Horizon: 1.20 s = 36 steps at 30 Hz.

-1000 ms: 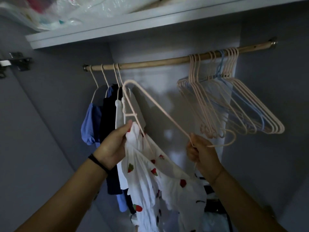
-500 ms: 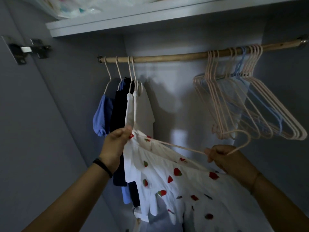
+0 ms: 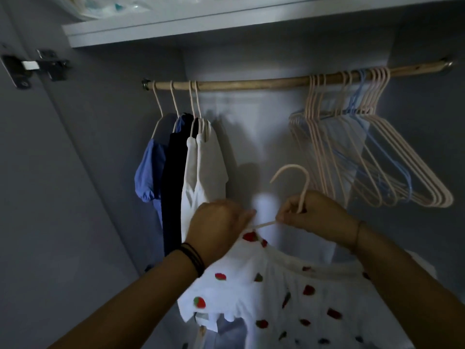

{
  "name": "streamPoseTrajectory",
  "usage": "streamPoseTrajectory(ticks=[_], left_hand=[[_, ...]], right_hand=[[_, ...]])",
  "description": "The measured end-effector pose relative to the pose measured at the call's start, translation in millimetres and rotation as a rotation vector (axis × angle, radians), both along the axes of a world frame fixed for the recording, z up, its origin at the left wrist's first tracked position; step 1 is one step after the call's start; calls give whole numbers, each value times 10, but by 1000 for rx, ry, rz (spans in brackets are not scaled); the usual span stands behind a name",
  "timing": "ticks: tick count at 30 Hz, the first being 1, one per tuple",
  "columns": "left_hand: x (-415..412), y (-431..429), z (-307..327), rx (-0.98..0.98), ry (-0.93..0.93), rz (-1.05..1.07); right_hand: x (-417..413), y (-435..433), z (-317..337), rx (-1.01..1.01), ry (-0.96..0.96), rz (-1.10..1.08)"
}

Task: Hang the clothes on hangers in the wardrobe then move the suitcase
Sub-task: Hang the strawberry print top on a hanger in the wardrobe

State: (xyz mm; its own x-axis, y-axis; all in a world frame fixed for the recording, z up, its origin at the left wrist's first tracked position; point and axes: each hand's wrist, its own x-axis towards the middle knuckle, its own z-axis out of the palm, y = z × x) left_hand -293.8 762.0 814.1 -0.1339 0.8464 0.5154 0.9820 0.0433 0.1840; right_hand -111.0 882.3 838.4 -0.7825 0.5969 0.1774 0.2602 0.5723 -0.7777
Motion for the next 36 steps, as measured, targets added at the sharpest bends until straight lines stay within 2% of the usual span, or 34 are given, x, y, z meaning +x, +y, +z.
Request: streamPoseTrajectory(ticks=[1, 2, 5, 10, 17, 21, 24, 27, 29, 33, 36], left_hand=[[-81, -29, 8, -50, -193, -4], [-160, -65, -1, -78, -304, -27], [-310, -160, -74, -99, -321, -139], [-536, -283, -183, 66, -319, -233], [-655, -540, -314, -26, -643, -100], [-696, -633, -303, 8, -868, 28], [-799, -711, -323, -20, -777, 44], [-708, -659, -287, -129, -505, -119], [-599, -569, -277, -130, -437, -225], [-574, -477, -202, 12, -483, -251], [-635, -521, -133, 39, -573, -237]], right_hand=[[32, 27, 51, -33, 21, -9], [66, 60, 94, -75, 51, -19], [128, 120, 169, -184, 101, -9], [124, 120, 128, -284, 95, 140], [122, 112, 57, -340, -50, 246], [120, 140, 95, -237, -41, 191], [151, 163, 148, -215, -17, 149], [92, 115, 159, -204, 0, 158], [44, 62, 176, -197, 3, 186], [172, 79, 262, -82, 7, 174], [519, 220, 200, 119, -191, 109]])
